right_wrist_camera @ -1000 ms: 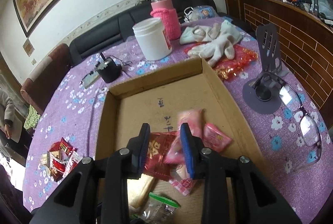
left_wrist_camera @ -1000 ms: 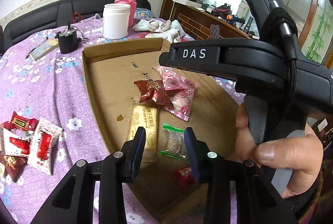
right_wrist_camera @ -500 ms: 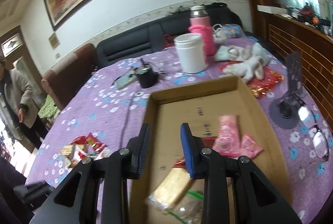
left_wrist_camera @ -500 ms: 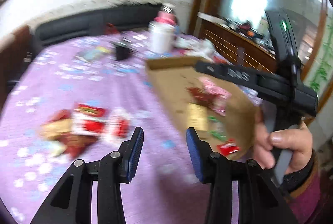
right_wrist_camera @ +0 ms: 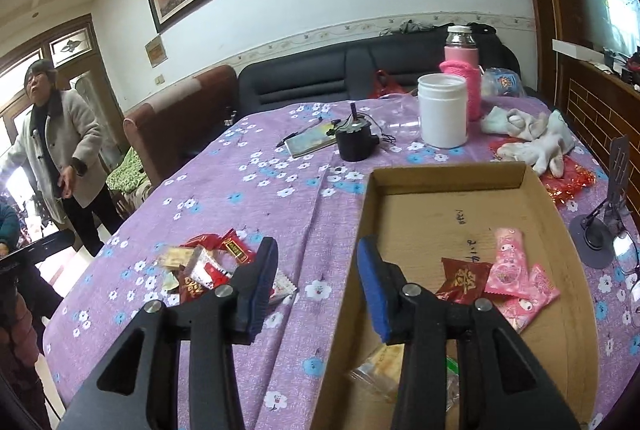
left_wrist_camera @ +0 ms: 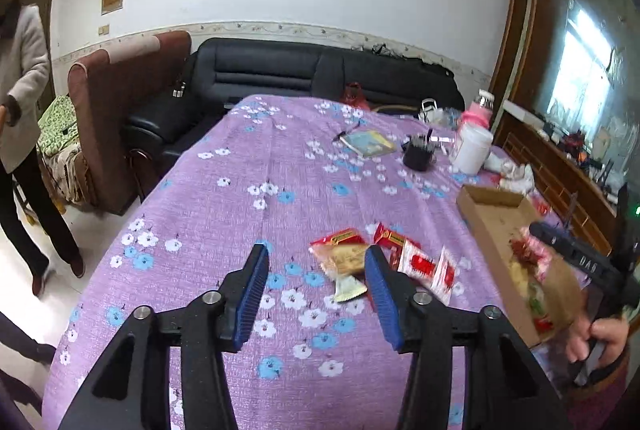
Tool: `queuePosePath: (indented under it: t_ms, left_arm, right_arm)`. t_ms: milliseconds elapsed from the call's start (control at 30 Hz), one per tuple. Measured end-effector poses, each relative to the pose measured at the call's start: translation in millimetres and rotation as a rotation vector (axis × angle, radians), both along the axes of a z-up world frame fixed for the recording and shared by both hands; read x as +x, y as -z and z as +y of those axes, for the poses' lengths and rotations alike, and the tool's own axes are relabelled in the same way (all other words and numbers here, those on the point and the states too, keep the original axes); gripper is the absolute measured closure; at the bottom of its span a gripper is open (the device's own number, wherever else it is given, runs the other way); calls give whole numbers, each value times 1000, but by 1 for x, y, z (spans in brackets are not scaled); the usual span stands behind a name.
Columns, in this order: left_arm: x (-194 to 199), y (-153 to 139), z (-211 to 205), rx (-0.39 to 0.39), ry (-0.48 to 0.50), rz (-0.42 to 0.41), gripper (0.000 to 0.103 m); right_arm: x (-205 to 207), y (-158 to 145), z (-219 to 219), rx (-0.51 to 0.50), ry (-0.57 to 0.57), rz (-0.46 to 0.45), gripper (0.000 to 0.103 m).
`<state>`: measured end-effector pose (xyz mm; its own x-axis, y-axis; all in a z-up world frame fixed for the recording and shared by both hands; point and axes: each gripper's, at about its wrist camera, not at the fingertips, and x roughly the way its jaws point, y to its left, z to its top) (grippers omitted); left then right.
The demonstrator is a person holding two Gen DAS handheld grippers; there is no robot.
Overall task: Organize snacks
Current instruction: 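Withdraw both grippers from the tray back toward the snack pile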
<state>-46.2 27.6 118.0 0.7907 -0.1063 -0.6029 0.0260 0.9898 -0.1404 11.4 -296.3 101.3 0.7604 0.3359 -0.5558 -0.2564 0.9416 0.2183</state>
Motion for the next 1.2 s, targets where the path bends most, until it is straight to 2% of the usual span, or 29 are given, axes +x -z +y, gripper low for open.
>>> queuePosePath:
  t_ms: [133,333,400,633,667,767,867,967,1133,1200]
  left_arm:
    - [0,22,0,-30,28,48,47]
    - [-1,56,1,-28,50,106,47]
    - [1,65,4,-36,51,122,47]
    - [17,92,26,-150,14,187,47]
    - [18,94,29,-182,17,190,47]
    - [19,96,32,-208,14,191,47]
    - [17,96,34,-227,17,179,47]
    - [16,96,37,-240,21,178,47]
    - [17,95,37,-245,30,175,47]
    - [17,95,37,-244,29,174,47]
  right_arm:
    - [0,1,2,10,-13,7,63]
    - [3,0,4,48,-27,38,63]
    - [5,0,10,67,-33,75,63]
    - [6,7,50,85,-64,216,63]
    - [9,12,57,91,-70,246,63]
    - [20,26,69,86,-34,309,63]
    - [38,45,72,124,-4,390,63]
    - [57,57,77,127,25,434,63]
    - [83,68,91,25,78,417,63]
    - [85,74,103,7,31,413,63]
